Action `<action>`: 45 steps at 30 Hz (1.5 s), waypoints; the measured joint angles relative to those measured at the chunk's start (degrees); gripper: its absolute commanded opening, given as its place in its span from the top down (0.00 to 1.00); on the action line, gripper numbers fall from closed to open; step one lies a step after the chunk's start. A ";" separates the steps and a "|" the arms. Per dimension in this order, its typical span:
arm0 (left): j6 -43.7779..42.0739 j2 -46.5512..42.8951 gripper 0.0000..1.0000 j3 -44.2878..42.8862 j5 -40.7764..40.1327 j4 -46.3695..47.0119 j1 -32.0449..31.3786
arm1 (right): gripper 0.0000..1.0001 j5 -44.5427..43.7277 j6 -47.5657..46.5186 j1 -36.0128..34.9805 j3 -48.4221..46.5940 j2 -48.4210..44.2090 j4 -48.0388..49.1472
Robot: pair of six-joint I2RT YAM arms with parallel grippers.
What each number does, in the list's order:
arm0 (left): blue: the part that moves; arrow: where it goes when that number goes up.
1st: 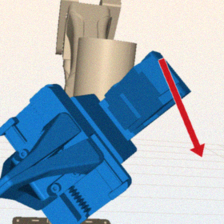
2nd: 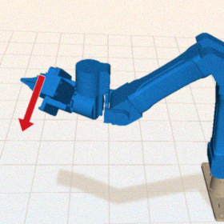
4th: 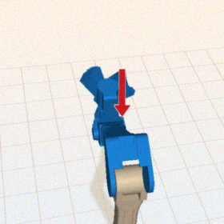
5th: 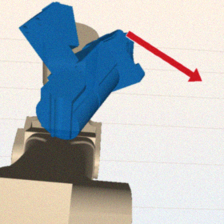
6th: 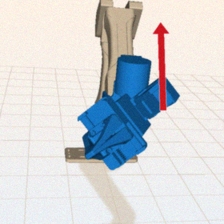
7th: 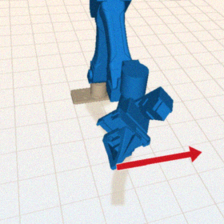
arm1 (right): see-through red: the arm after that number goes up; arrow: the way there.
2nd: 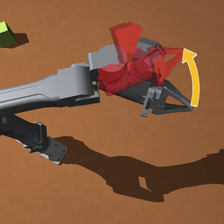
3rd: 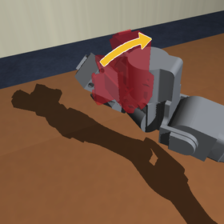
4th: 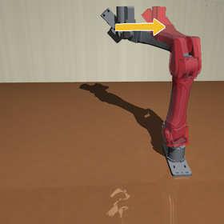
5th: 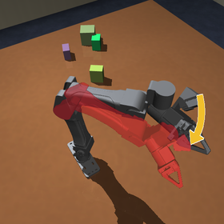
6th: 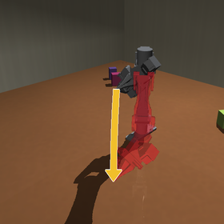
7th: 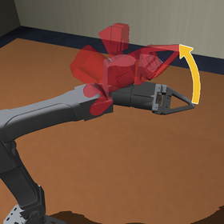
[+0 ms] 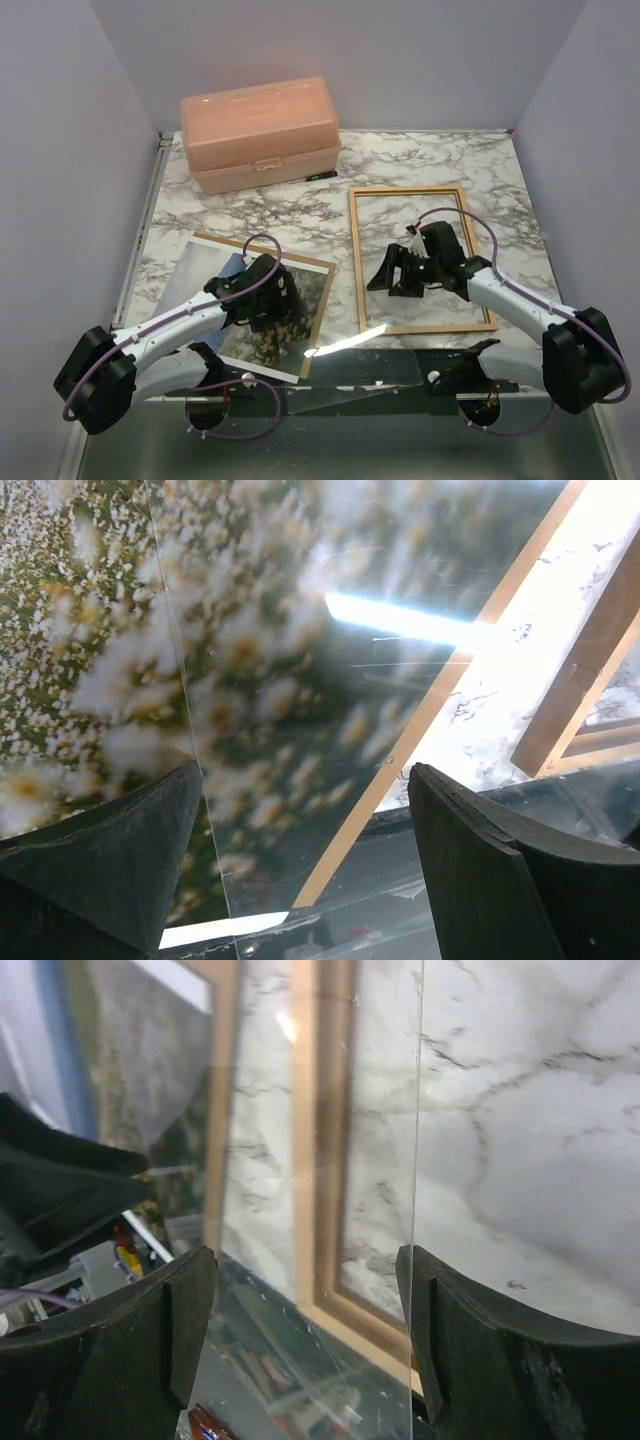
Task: Put the photo into the frame
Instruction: Pick up the photo frame item at the center of the board.
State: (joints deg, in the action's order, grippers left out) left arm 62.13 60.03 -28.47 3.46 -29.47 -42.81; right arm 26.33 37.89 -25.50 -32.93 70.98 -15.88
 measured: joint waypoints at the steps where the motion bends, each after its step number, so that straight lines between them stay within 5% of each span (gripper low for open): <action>1: 0.00 0.00 0.13 0.02 -0.02 -0.04 0.00 | 0.22 0.44 0.04 0.02 0.00 -1.57 0.20; 7: 0.00 -0.79 0.14 0.79 0.00 0.55 0.04 | 0.26 5.03 1.75 0.07 -0.11 -9.09 2.89; 15: 0.02 -0.94 0.14 0.94 0.09 1.03 0.04 | 0.45 11.52 3.10 0.07 -0.98 -5.88 4.94; 29: 0.00 -0.76 0.13 0.96 0.37 1.77 0.04 | 0.99 10.36 0.50 0.07 -6.56 -6.80 -2.56; 35: -0.87 -1.29 0.11 0.96 0.68 2.14 0.04 | 1.00 6.03 0.13 0.07 -10.03 -8.98 -8.79; 45: -1.75 -5.05 0.07 0.98 0.94 2.69 -0.63 | 1.00 -5.27 -1.99 0.07 -31.74 -10.29 -20.59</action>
State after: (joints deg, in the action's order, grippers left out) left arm 60.38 54.98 -27.49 4.40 -26.79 -43.44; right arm 21.06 35.90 -25.43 -64.66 60.69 -36.47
